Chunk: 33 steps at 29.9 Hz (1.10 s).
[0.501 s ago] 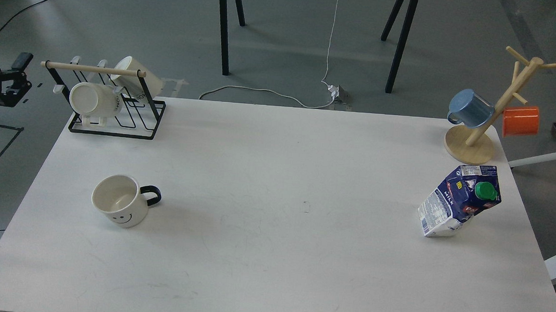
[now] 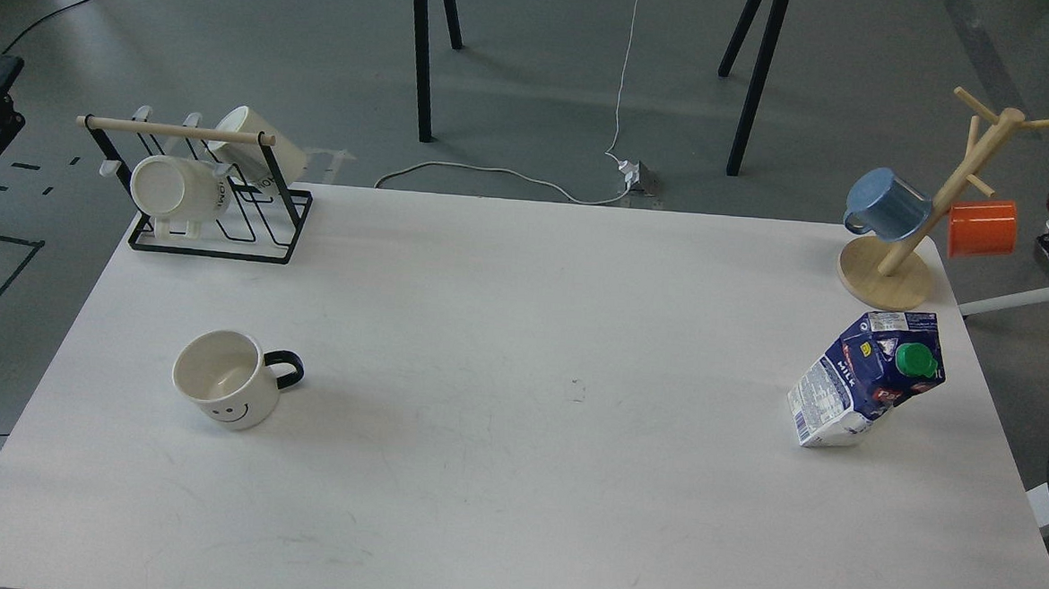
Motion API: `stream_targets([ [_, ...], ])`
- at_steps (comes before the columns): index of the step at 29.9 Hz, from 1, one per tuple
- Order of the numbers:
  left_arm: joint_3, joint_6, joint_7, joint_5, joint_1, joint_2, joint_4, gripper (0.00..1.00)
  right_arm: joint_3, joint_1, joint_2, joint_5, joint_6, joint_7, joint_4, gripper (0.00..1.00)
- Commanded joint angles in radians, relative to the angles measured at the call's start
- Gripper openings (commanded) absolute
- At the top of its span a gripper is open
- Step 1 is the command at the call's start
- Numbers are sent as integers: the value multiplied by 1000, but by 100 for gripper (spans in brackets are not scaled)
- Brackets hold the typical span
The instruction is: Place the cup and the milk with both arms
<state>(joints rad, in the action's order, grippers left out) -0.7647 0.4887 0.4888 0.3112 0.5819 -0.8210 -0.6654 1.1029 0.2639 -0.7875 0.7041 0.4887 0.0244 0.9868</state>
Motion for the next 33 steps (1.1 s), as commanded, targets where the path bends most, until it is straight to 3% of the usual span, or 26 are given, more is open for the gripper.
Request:
stream_targets([
  [1,70,0,0,138,-5,-23,3,99,5,1,2,0,0,0,-2,99],
  [7,76,0,0,671,27,-101,-52,99,3,-2,5,0,0,0,-10,99],
  [16,139,0,0,1256,12,-190,-316,99,2,-8,20,0,0,2,-42,99],
  [18,197,-53,0,1368,12,-181,-323,99,3,-8,25,0,0,3,-48,99],
  [22,275,-165,0,1473,6,-143,-312,98,5,-9,25,0,0,3,-53,99],
  [33,282,-176,0,1476,-17,-75,-257,98,2,-11,33,0,0,3,-62,99],
])
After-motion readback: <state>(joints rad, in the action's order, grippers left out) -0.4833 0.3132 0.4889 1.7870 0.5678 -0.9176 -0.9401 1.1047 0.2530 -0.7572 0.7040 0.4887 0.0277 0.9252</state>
